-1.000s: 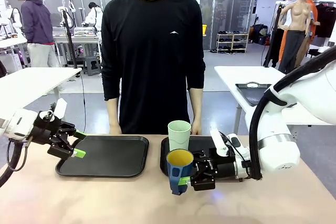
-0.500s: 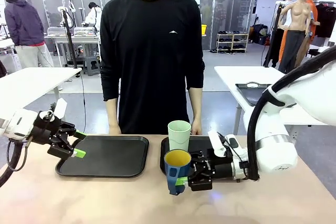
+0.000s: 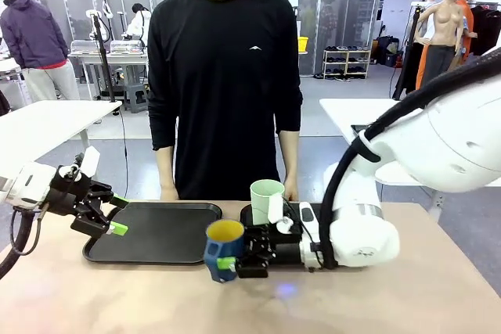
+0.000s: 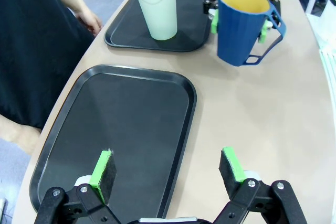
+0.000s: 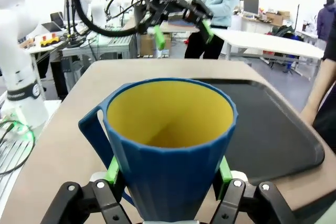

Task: Sort and store the cups by type.
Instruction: Pick up the Handle plastic cup and place it into the empty Flat Tray.

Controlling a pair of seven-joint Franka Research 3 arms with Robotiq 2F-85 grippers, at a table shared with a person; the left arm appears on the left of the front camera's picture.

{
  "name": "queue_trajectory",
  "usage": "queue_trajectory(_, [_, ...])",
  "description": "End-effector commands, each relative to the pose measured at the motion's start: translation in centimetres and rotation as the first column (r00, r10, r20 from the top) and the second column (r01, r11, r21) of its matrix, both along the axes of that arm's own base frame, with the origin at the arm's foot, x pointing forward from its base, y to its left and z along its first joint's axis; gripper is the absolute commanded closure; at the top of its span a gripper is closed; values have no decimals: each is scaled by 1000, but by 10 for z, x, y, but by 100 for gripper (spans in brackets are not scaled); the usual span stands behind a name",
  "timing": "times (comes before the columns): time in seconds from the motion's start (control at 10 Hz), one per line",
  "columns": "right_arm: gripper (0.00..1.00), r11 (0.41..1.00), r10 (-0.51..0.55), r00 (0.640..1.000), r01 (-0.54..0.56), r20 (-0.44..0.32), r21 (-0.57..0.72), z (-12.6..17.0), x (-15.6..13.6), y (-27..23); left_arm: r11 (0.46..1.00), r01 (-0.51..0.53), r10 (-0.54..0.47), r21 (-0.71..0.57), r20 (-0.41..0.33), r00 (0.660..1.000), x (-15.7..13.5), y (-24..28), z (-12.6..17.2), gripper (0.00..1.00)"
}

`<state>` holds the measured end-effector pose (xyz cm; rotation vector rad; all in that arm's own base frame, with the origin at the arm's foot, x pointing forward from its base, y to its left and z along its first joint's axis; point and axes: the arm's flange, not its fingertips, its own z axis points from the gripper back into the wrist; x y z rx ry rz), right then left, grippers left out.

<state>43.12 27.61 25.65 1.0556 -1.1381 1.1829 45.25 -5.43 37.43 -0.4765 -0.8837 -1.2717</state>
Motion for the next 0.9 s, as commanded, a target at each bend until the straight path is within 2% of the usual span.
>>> queue_trajectory(0.0, [24,999,-32,997,29,72,38,-34,-5,28,1000,-1,1,-19,26,1000,0,-1,-1,0])
queue_trajectory(0.5, [24,995,-67,994,60,88,82,-41,5,89,1000,-1,1,-19,26,1000,0,-1,-1,0])
queue_trajectory(0.8, [24,989,-121,989,114,87,91,-50,22,120,1000,-1,1,-19,26,1000,0,-1,-1,0])
